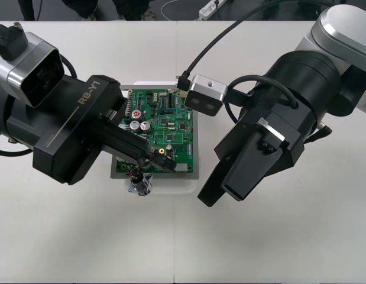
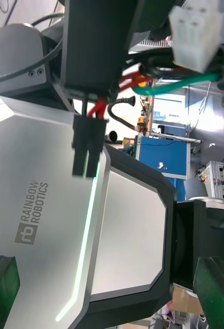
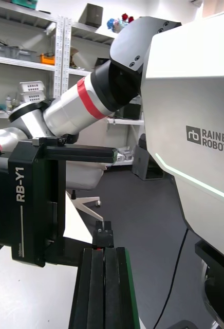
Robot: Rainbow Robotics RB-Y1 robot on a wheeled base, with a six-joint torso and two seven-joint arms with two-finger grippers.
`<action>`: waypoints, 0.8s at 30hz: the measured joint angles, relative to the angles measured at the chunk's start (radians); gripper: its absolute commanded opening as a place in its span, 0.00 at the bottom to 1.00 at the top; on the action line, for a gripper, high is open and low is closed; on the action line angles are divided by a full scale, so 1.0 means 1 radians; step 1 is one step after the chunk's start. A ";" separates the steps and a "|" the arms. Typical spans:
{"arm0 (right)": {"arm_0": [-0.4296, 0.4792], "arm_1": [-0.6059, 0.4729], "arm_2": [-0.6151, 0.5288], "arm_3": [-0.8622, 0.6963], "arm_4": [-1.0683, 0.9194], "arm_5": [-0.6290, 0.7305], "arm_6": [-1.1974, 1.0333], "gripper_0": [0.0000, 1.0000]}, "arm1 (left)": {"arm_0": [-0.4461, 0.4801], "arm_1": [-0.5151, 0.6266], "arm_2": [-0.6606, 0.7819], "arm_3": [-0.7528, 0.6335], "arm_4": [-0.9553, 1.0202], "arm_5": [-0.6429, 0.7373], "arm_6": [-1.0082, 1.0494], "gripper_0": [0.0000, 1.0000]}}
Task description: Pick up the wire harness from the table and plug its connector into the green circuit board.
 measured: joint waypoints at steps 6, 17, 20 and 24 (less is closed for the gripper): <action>0.000 0.000 0.000 0.023 0.000 0.000 0.030 0.99 | 0.043 0.009 0.058 0.003 0.005 -0.021 0.000 0.00; 0.000 -0.010 -0.023 0.043 0.049 0.000 0.117 0.99 | 0.083 0.009 0.140 0.088 0.039 -0.082 0.000 0.00; 0.000 -0.017 -0.039 0.043 0.068 0.000 0.117 0.99 | 0.089 0.009 0.158 0.116 0.052 -0.083 0.000 0.00; 0.001 -0.033 -0.045 0.047 0.074 0.000 0.129 1.00 | 0.093 0.009 0.179 0.159 0.057 -0.086 0.000 0.00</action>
